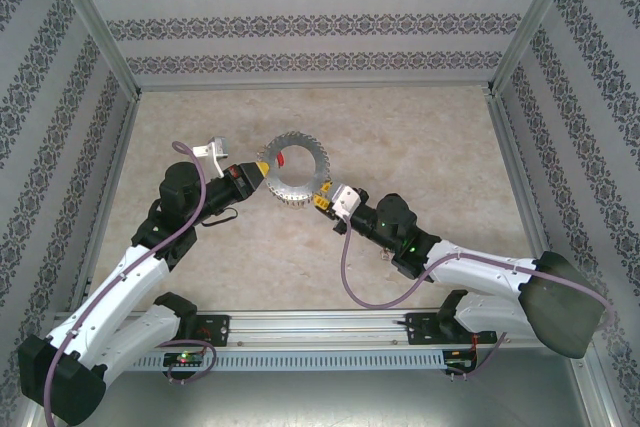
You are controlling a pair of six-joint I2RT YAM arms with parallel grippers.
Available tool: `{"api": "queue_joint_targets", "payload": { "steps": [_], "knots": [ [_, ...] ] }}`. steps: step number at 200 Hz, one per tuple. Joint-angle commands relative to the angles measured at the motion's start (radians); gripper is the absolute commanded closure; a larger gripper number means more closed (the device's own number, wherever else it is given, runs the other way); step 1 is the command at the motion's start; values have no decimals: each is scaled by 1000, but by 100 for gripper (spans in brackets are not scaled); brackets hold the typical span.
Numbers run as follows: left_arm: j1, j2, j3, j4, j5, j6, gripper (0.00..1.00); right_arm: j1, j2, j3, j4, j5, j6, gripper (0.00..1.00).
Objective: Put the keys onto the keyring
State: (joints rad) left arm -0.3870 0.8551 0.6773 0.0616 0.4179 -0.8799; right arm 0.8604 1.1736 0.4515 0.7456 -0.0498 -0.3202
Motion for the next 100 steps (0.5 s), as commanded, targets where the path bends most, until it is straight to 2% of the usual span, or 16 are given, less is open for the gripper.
{"api": "queue_joint_targets", "payload": {
  "steps": [1, 16, 52, 60, 74, 81, 100],
  "knots": [
    [-12, -27, 26, 55, 9, -1, 100, 8, 8, 16, 35, 31, -10, 81],
    [-11, -27, 25, 57, 6, -1, 100, 8, 6, 16, 34, 31, -11, 86],
    [-10, -27, 25, 61, 0, -5, 100, 8, 6, 16, 24, 25, -10, 90],
    [-10, -28, 26, 61, 0, -6, 100, 7, 6, 14, 23, 25, -11, 94],
    [-11, -29, 26, 60, -1, -8, 100, 9, 5, 10, 22, 31, -8, 96],
    [-11, -30, 24, 59, -5, -9, 100, 9, 4, 9, 21, 35, -5, 100],
    [-10, -46, 17, 48, -31, -15, 100, 9, 2, 7, 12, 39, -7, 100]
  ]
}}
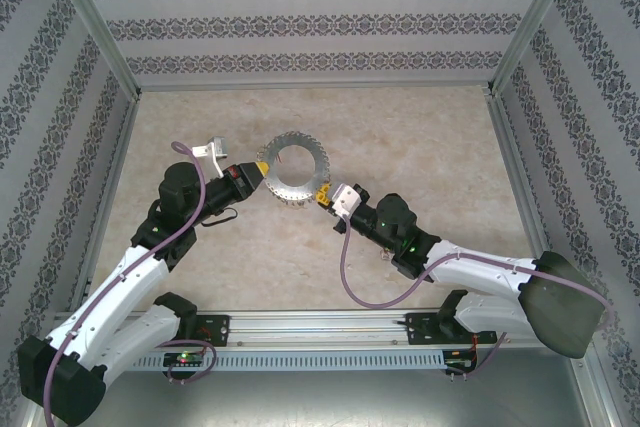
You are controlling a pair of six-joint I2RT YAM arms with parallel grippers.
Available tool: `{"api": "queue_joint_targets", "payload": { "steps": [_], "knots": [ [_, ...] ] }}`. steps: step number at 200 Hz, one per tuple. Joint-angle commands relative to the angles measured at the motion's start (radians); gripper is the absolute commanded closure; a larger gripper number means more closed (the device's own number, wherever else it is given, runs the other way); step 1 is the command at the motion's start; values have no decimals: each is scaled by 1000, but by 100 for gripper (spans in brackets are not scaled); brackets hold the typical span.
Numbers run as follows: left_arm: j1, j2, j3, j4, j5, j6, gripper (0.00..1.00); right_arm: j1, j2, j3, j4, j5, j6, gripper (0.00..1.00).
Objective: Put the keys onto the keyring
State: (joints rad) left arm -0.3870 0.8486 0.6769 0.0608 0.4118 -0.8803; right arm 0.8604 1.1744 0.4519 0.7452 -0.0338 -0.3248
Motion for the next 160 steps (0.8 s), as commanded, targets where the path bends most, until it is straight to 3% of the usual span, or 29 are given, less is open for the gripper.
{"api": "queue_joint_targets", "payload": {
  "steps": [1, 40, 55, 67, 121, 160],
  "knots": [
    [-10, -40, 17, 48, -26, -15, 100, 9, 1, 7, 12, 23, -3, 100],
    [-11, -52, 9, -21, -69, -40, 99, 3, -16, 18, -42, 32, 4, 100],
    [-10, -55, -5, -24, -67, -58, 87, -16, -36, 34, -90, -3, 24, 100],
    [-10, -54, -13, -31, -70, -71, 86, -25, -50, 46, -127, -27, 39, 100],
    [-10, -44, -24, -175, -73, -84, 41, -93, -81, 123, -373, -126, 97, 100],
    [-11, -91, -55, -304, -135, -24, 36, -159, -31, 259, -693, -201, 11, 100]
  ]
}}
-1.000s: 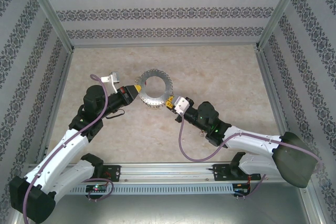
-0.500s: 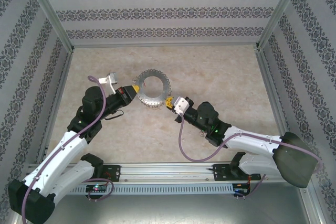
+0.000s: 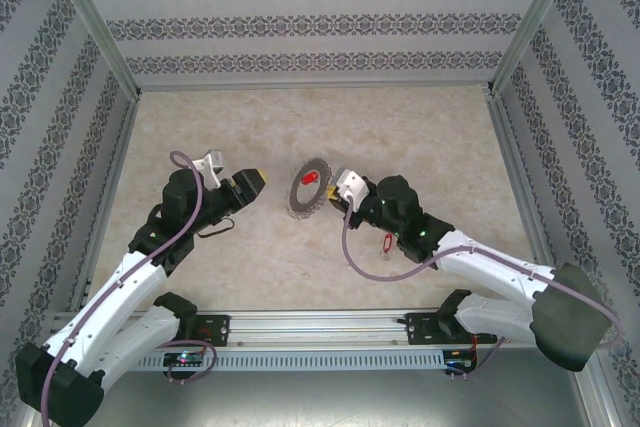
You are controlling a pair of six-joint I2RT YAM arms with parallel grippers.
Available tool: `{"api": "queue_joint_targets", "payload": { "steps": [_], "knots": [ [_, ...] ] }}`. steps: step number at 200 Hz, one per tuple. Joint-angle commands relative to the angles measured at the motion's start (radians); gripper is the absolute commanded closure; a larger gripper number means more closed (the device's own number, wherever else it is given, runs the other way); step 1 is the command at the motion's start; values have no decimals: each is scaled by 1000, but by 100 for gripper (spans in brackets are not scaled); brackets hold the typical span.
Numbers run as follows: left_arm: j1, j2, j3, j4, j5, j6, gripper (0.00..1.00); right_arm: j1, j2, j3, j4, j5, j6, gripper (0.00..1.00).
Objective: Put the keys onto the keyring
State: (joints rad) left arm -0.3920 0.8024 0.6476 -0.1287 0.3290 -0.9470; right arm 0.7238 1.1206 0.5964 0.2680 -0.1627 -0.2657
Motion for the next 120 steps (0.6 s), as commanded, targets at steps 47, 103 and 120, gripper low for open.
{"api": "queue_joint_targets", "payload": {
  "steps": [47, 103, 120],
  "knots": [
    [-5, -93, -3, -204, -157, 160, 34, 57, 119, 255, -544, 90, -315, 100],
    [-5, -119, -36, -15, -49, 425, 44, 15, 110, 289, -585, -289, -359, 100],
    [-5, -122, -65, 94, 73, 531, 46, -15, 125, 286, -562, -419, -346, 100]
  ]
}}
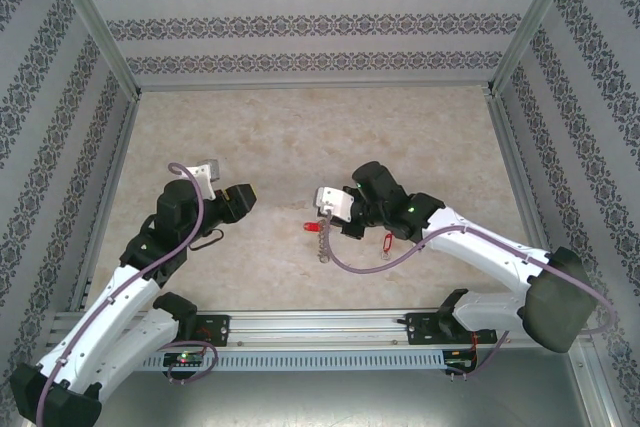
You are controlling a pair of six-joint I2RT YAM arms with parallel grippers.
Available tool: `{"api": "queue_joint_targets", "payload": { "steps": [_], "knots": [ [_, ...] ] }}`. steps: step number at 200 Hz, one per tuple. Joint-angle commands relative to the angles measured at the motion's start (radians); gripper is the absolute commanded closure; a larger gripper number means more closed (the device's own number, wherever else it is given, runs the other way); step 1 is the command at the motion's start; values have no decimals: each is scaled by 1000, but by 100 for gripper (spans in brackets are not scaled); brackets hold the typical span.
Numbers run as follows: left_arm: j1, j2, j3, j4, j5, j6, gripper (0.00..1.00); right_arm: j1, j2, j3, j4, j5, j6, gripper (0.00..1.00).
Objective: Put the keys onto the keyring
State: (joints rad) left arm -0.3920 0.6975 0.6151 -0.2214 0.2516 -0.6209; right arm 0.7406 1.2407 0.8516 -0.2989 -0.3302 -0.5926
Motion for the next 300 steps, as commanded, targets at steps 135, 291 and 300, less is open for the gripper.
{"api": "queue_joint_targets", "payload": {
  "steps": [135, 291, 300],
  "knots": [
    [-9, 200, 35, 184, 559, 767, 50, -167, 105, 20, 220, -706, 148, 100],
    [-262, 399, 53, 193, 125, 1353, 42, -150, 120, 24, 121, -713, -38, 100],
    [-266, 414, 64, 193, 122, 1370, 43, -150, 120, 25, 119, -716, -40, 100]
  ]
}}
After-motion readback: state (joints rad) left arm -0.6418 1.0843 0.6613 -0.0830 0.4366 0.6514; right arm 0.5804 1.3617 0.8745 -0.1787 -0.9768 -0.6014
